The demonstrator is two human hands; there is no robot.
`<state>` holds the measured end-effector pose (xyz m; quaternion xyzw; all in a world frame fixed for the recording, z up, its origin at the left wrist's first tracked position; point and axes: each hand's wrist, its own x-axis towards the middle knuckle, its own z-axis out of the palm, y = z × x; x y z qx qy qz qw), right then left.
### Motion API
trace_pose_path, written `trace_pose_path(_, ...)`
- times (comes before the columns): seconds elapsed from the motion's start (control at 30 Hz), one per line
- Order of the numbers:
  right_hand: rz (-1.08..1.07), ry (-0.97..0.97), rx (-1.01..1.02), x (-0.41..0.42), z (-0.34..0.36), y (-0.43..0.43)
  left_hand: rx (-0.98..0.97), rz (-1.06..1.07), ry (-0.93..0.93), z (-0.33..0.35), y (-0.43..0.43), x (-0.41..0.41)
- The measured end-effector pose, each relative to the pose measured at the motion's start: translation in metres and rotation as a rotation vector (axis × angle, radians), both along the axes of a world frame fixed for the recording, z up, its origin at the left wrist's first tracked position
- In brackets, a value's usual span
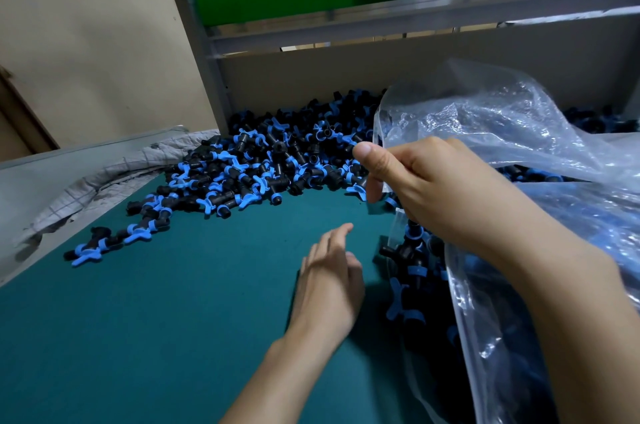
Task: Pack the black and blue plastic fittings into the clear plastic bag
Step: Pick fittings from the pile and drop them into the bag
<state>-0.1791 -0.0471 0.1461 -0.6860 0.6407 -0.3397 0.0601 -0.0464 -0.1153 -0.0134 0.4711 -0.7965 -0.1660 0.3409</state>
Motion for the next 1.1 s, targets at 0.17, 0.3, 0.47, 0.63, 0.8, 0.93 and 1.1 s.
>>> trace_pose_path(0.17,0.013,0.016,0.091,0.001,-0.006,-0.001,0.041,0.21,-0.067,-0.001,-0.032,0.0)
trace_pose_path(0.3,0.043,0.039,0.153,-0.001,-0.012,-0.004,0.035,0.198,-0.214,0.002,-0.055,-0.01)
trace_pose_path(0.47,0.045,0.04,0.188,-0.006,-0.016,-0.009,-0.013,0.113,-0.293,0.004,-0.082,-0.022)
trace_pose_path(0.63,0.057,0.023,0.196,-0.011,-0.018,-0.01,0.06,0.126,-0.292,0.003,-0.112,-0.032)
trace_pose_path(0.8,0.04,-0.011,0.192,-0.019,-0.02,-0.01,0.083,0.163,-0.305,0.004,-0.137,-0.044)
trace_pose_path(0.93,0.003,-0.035,0.185,-0.023,-0.021,-0.012,0.084,0.18,-0.346,0.004,-0.154,-0.05)
trace_pose_path(1.1,-0.055,-0.047,0.175,-0.025,-0.024,-0.014,0.066,0.156,-0.372,0.006,-0.17,-0.056)
